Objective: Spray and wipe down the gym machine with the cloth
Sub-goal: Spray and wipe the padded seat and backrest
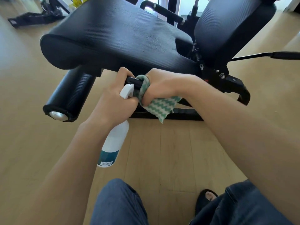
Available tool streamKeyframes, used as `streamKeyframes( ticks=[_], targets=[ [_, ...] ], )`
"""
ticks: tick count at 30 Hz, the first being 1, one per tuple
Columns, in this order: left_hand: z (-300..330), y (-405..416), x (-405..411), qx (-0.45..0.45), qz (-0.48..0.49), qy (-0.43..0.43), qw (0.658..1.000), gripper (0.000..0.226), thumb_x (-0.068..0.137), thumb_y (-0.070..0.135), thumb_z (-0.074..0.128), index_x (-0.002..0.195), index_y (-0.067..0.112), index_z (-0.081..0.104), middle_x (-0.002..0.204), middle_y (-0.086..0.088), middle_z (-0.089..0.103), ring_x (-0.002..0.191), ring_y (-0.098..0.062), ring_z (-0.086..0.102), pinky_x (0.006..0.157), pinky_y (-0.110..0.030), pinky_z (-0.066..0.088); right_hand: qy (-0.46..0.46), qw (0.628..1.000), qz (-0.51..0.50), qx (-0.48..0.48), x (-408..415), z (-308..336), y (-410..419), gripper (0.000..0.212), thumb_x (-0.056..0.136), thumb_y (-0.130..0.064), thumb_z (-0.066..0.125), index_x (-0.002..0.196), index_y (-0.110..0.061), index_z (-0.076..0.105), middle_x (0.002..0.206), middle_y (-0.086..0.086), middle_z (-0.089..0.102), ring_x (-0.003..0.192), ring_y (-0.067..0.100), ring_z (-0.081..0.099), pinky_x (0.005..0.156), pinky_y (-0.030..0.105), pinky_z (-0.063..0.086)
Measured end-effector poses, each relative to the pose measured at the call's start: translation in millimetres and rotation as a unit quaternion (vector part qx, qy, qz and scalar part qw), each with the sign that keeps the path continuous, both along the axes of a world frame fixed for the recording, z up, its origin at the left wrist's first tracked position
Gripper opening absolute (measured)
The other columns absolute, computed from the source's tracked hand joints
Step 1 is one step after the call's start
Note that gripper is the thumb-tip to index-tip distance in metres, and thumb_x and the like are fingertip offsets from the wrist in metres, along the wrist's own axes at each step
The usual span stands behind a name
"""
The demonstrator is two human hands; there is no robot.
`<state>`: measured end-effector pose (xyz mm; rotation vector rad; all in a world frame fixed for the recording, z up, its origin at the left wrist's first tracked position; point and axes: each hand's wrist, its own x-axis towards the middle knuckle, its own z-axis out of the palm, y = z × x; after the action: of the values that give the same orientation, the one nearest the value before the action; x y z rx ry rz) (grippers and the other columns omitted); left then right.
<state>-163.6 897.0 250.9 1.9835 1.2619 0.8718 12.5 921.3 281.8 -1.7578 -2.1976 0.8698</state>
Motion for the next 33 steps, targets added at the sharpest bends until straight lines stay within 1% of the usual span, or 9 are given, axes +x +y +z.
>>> streamKeyframes(
  ticks=[3,6,9,15,20,22,25,29,33],
  targets=[
    [0,-1,1,0.006,0.008,-0.007,1.000,0.035,0.088,-0.003,0.062,0.109,0.021,0.048,0.088,-0.009,0.062,0.072,-0.029,0.061,0.054,-0.035,0.051,-0.073,0.981,-0.068,0.165,-7,-22,-11,0.015,0.075,-0.033,0.067,0.077,-0.024,0.055,0.073,-0.005,0.061,0.069,0.023,0.061,0.057,0.034,0.045],
    [-1,0,-2,0.016,0.006,0.013,1.000,0.037,0.091,0.000,0.062,0.112,0.028,0.048,0.089,-0.005,0.059,0.072,-0.024,0.062,0.053,-0.023,0.051,-0.204,0.868,-0.147,0.428,2,-61,-35,0.017,0.083,-0.032,0.069,0.085,-0.022,0.054,0.068,-0.005,0.058,0.057,0.024,0.058,0.052,0.030,0.035],
    [-2,-1,-3,0.021,0.006,0.021,1.000,0.039,0.093,0.002,0.063,0.113,0.032,0.046,0.091,-0.001,0.057,0.077,-0.024,0.062,0.055,-0.024,0.053,-0.183,0.838,-0.177,0.482,53,-89,-56,0.014,0.084,-0.027,0.067,0.090,-0.017,0.059,0.069,-0.002,0.061,0.054,0.019,0.057,0.048,0.027,0.031],
    [-4,-2,7,-0.007,0.010,-0.026,1.000,0.038,0.092,0.000,0.061,0.114,0.024,0.042,0.092,-0.008,0.057,0.074,-0.023,0.060,0.052,-0.021,0.054,-0.203,0.872,-0.252,0.367,67,-91,-68,0.012,0.081,-0.022,0.067,0.090,-0.019,0.060,0.068,-0.007,0.052,0.060,0.017,0.049,0.050,0.029,0.034],
    [-3,-3,11,-0.018,0.012,-0.032,0.999,0.039,0.090,0.000,0.062,0.112,0.023,0.039,0.089,-0.009,0.057,0.070,-0.026,0.060,0.056,-0.039,0.059,-0.111,0.986,-0.109,0.062,54,-28,-41,0.020,0.066,-0.029,0.072,0.084,-0.031,0.064,0.074,-0.005,0.067,0.072,0.020,0.066,0.060,0.034,0.053],
    [-2,-2,10,-0.025,0.018,-0.029,0.999,0.038,0.089,0.000,0.061,0.109,0.023,0.039,0.086,-0.010,0.060,0.067,-0.026,0.059,0.059,-0.050,0.058,-0.058,0.995,-0.073,0.047,23,-16,-20,0.019,0.061,-0.028,0.071,0.077,-0.026,0.062,0.069,-0.002,0.067,0.065,0.019,0.067,0.053,0.031,0.054],
    [-2,-1,9,-0.020,0.023,-0.019,0.999,0.039,0.087,0.000,0.064,0.109,0.022,0.041,0.086,-0.008,0.063,0.066,-0.022,0.059,0.058,-0.044,0.056,-0.064,0.989,-0.046,0.123,-7,-15,-9,0.009,0.070,-0.028,0.061,0.073,-0.024,0.054,0.072,-0.004,0.061,0.068,0.022,0.060,0.056,0.031,0.043],
    [-2,-2,6,0.015,0.026,0.003,1.000,0.038,0.088,0.000,0.064,0.112,0.022,0.044,0.084,0.001,0.059,0.069,-0.019,0.059,0.055,-0.028,0.050,-0.200,0.843,-0.177,0.467,-11,-63,-33,0.009,0.078,-0.014,0.062,0.086,-0.018,0.059,0.067,-0.002,0.057,0.056,0.024,0.053,0.055,0.032,0.025],
    [-3,-2,3,0.019,0.014,0.015,1.000,0.039,0.090,0.000,0.062,0.113,0.026,0.044,0.086,-0.001,0.058,0.073,-0.030,0.063,0.062,-0.040,0.056,-0.192,0.783,-0.241,0.541,15,-89,-45,0.008,0.086,-0.011,0.053,0.083,-0.015,0.059,0.065,-0.001,0.050,0.054,0.019,0.043,0.056,0.031,0.022]
  ],
)
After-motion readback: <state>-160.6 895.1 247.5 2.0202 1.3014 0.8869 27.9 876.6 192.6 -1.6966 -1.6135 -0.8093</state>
